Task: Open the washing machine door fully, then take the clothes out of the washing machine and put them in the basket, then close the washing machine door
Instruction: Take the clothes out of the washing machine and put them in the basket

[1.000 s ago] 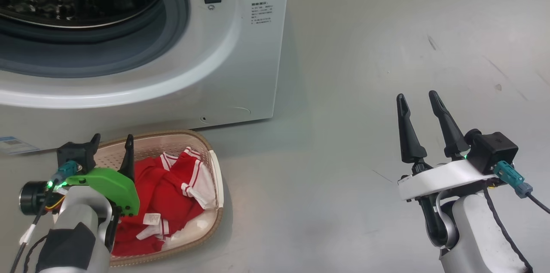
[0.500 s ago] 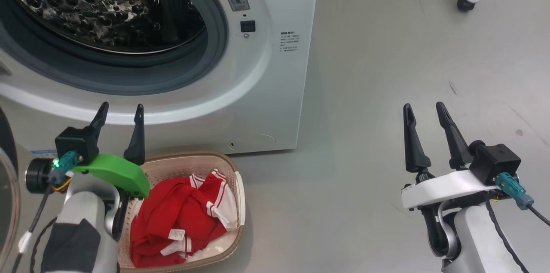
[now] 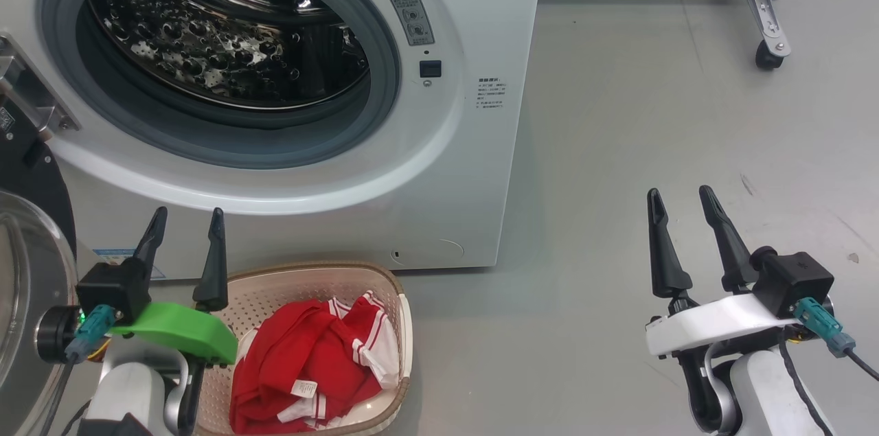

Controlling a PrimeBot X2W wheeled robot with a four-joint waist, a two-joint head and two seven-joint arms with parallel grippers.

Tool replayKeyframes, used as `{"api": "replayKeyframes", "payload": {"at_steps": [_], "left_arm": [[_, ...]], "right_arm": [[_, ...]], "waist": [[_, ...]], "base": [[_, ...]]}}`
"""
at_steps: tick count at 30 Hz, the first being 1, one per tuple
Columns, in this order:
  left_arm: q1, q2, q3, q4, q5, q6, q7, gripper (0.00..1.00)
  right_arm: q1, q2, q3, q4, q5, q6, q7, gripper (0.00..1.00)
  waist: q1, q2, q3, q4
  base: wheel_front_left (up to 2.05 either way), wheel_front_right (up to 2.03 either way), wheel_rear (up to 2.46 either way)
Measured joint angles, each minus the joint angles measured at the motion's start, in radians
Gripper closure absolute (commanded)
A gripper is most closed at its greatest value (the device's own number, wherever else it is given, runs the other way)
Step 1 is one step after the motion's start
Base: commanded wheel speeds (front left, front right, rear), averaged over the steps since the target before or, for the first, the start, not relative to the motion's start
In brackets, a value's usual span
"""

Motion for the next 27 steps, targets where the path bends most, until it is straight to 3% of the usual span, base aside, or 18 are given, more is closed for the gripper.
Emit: {"api": "replayKeyframes", "payload": {"at_steps": [27], "left_arm": [[0.183, -0.019, 0.009, -0.187, -0.017, 0.000, 0.000, 0.00]], "right_arm": [[0.039, -0.005, 0.017, -0.010, 0.005, 0.000, 0.000, 0.00]], "waist": [[0.0000, 0.0000, -0.038, -0.001]], "base": [[0.00, 0.00, 0.00]]}}
